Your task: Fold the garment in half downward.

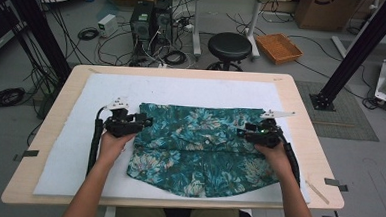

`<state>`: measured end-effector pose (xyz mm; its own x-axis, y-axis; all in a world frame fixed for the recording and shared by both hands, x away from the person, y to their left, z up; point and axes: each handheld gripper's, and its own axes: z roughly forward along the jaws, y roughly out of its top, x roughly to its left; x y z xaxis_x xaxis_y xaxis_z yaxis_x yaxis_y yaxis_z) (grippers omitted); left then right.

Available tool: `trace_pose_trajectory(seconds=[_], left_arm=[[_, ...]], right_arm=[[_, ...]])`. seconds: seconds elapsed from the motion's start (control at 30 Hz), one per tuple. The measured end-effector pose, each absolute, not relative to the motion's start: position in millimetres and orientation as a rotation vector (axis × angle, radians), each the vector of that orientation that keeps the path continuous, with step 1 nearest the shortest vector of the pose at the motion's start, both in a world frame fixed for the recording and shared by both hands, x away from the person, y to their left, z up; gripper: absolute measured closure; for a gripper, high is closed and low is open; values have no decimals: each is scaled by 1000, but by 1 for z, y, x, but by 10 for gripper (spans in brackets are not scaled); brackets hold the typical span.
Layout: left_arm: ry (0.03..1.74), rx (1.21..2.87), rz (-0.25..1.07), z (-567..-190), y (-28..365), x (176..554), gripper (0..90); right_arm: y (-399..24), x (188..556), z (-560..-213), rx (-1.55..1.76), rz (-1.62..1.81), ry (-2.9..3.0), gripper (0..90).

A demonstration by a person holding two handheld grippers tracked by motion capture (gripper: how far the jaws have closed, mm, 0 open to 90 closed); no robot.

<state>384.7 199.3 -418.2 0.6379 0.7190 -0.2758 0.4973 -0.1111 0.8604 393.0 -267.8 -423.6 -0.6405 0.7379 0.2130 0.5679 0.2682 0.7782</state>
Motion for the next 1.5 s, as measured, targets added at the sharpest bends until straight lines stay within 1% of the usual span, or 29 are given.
trace_pose_trajectory(seconds=[0.13, 0.23, 0.33, 0.43, 0.5, 0.53, 0.6, 0.7, 0.77, 0.83, 0.9, 1.13, 1.23, 1.27, 1.3, 1.4, 1.43, 1.5], left_arm=[[955, 1790, 237, -417, 185, 383, 501], [945, 1811, 219, -418, 176, 384, 483], [936, 1829, 206, -419, 168, 384, 469], [919, 1851, 190, -419, 160, 385, 469], [912, 1865, 170, -420, 153, 385, 469], [908, 1878, 162, -420, 150, 386, 465], [889, 1913, 132, -421, 140, 387, 455], [887, 1949, 114, -425, 129, 389, 454], [894, 1974, 93, -429, 124, 391, 426], [887, 2014, 78, -434, 118, 391, 426], [876, 2049, 70, -436, 113, 390, 425], [868, 2096, 73, -441, 99, 391, 410], [858, 2132, 99, -443, 92, 389, 417], [852, 2141, 118, -443, 91, 388, 424], [845, 2145, 119, -442, 90, 388, 450], [788, 2182, 177, -442, 87, 384, 633], [773, 2183, 185, -442, 87, 383, 715], [753, 2166, 203, -441, 86, 381, 800]], right_arm=[[-251, 394, -427, 1195, 1297, 2407, 434], [-245, 400, -432, 1235, 1296, 2429, 398], [-241, 406, -440, 1260, 1257, 2492, 333], [-237, 408, -445, 1244, 1240, 2518, 326], [-234, 407, -444, 1197, 1220, 2535, 449], [-233, 405, -444, 1172, 1182, 2536, 493], [-233, 405, -443, 1136, 1164, 2546, 633], [-234, 403, -441, 1122, 1166, 2545, 759], [-235, 402, -439, 1095, 1180, 2533, 806], [-237, 400, -436, 1078, 1206, 2521, 832], [-239, 399, -434, 1069, 1223, 2512, 839], [-243, 395, -432, 1059, 1284, 2487, 843], [-243, 394, -433, 1059, 1286, 2489, 843], [-244, 395, -433, 1057, 1290, 2488, 843], [-244, 394, -433, 1063, 1296, 2486, 843], [-245, 394, -432, 1067, 1305, 2486, 843], [-246, 393, -432, 1065, 1310, 2485, 842], [-247, 393, -432, 1067, 1314, 2489, 837]])
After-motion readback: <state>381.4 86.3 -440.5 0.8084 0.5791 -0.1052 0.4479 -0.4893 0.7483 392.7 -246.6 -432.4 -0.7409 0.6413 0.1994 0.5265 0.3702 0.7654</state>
